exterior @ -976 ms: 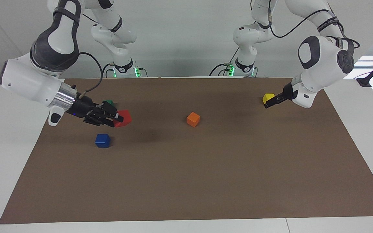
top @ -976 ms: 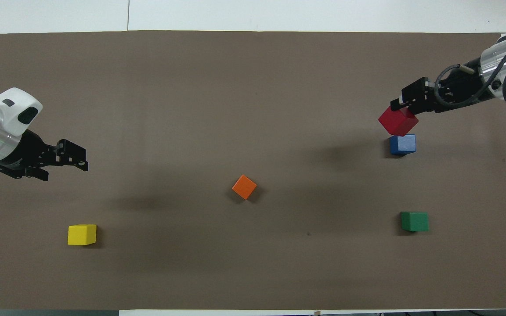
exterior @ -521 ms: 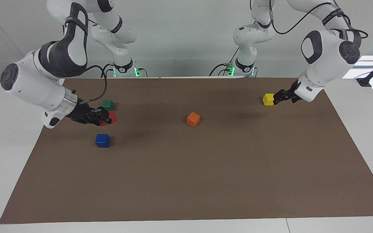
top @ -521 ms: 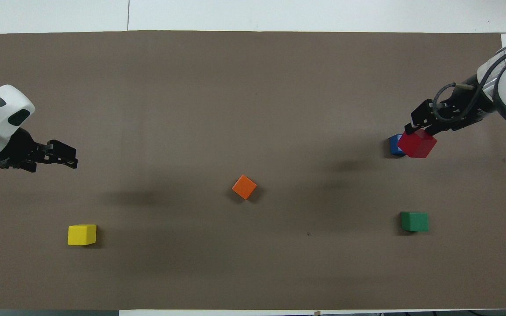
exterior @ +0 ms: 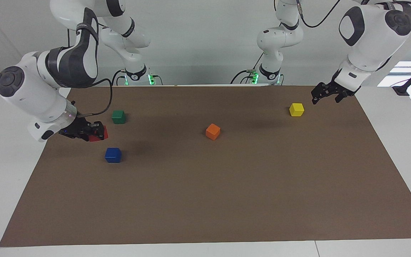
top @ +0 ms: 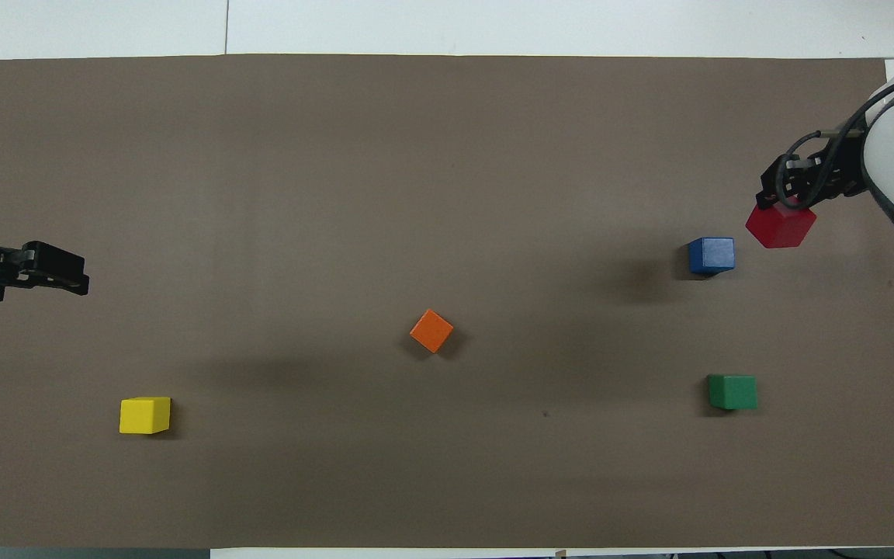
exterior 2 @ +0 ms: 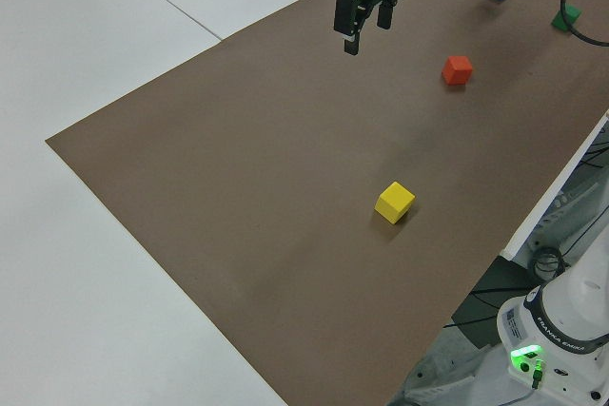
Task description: Transfer red block to right arm and stack on blue block
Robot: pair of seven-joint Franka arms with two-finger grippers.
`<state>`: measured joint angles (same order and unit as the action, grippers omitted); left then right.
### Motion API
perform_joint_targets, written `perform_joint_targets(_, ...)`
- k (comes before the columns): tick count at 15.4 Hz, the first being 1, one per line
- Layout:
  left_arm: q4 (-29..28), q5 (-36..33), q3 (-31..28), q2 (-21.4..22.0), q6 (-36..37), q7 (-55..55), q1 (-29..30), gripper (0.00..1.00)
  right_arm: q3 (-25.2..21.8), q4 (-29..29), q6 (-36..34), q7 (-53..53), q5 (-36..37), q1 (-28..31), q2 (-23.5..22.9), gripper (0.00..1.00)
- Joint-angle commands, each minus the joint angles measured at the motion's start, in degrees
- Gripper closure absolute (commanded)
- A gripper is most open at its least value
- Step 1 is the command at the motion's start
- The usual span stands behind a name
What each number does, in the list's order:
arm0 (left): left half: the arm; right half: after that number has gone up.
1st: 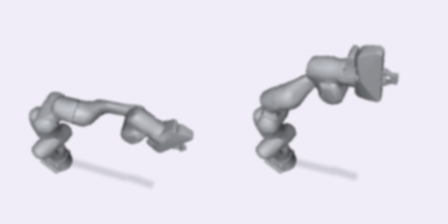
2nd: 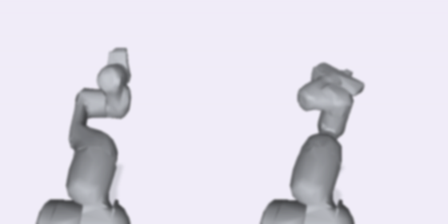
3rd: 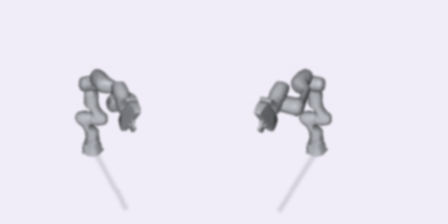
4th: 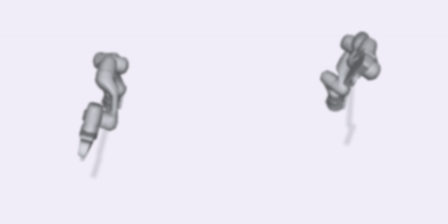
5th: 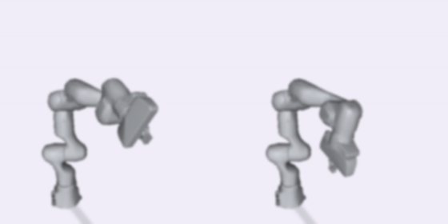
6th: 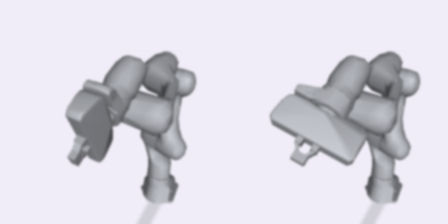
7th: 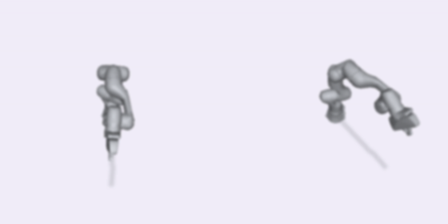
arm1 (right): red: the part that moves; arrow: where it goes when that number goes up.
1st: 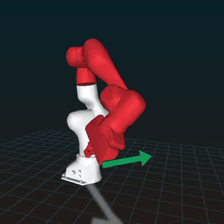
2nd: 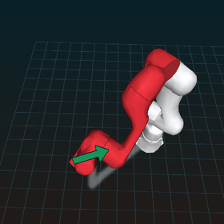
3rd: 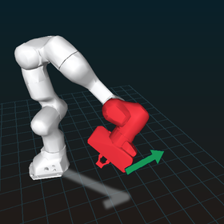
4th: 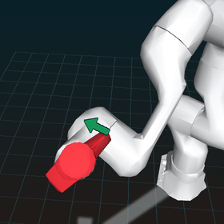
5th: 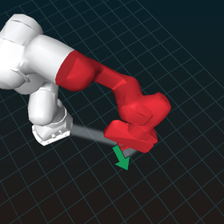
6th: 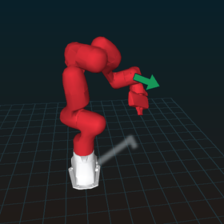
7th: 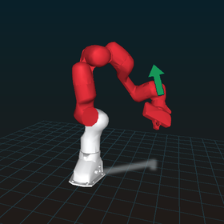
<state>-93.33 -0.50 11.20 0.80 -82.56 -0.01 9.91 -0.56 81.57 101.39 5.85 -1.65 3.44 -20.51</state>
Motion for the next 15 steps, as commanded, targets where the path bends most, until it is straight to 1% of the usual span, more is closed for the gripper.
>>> perform_joint_targets(1,5.4,-1.4,-0.4,-3.4,4.8,0.3,-2.9,0.0,0.3,2.5,6.0,0.3,2.1,-0.1,0.1,1.0)
perform_joint_targets(3,5.5,-1.3,-0.4,-3.4,4.1,-2.9,-3.8,0.0,0.3,8.5,13.4,0.2,2.2,-0.2,3.1,1.0)
perform_joint_targets(5,5.5,-1.0,-0.9,-3.8,2.6,-8.3,-5.6,0.0,0.2,17.6,23.3,-1.0,2.7,-1.4,7.0,1.0)
perform_joint_targets(6,5.6,-1.3,-1.6,-4.7,1.4,-8.4,-6.3,0.0,0.2,22.3,28.5,-3.3,4.9,-2.6,8.8,1.0)
perform_joint_targets(7,5.5,-0.9,-3.6,-4.8,0.9,-8.2,-7.1,0.0,0.2,26.1,33.1,-6.1,8.4,-3.4,10.1,1.0)
perform_joint_targets(8,5.5,-0.8,-4.9,-4.8,0.7,-7.6,-8.3,0.0,0.3,28.8,36.2,-9.2,11.9,-3.6,11.0,1.0)
perform_joint_targets(9,5.6,-1.1,-5.2,-4.8,0.7,-7.5,-8.7,0.0,0.4,30.0,37.4,-11.5,13.8,-3.6,11.7,1.0)
perform_joint_targets(12,5.8,-1.4,-5.3,-5.1,-0.5,-7.5,-8.7,0.0,0.3,32.5,39.8,-13.3,14.5,-4.9,13.3,1.0)
perform_joint_targets(15,6.1,-1.5,-5.4,-5.1,-1.4,-7.5,-8.8,0.0,0.4,36.6,45.3,-15.6,15.5,-5.3,15.0,1.0)
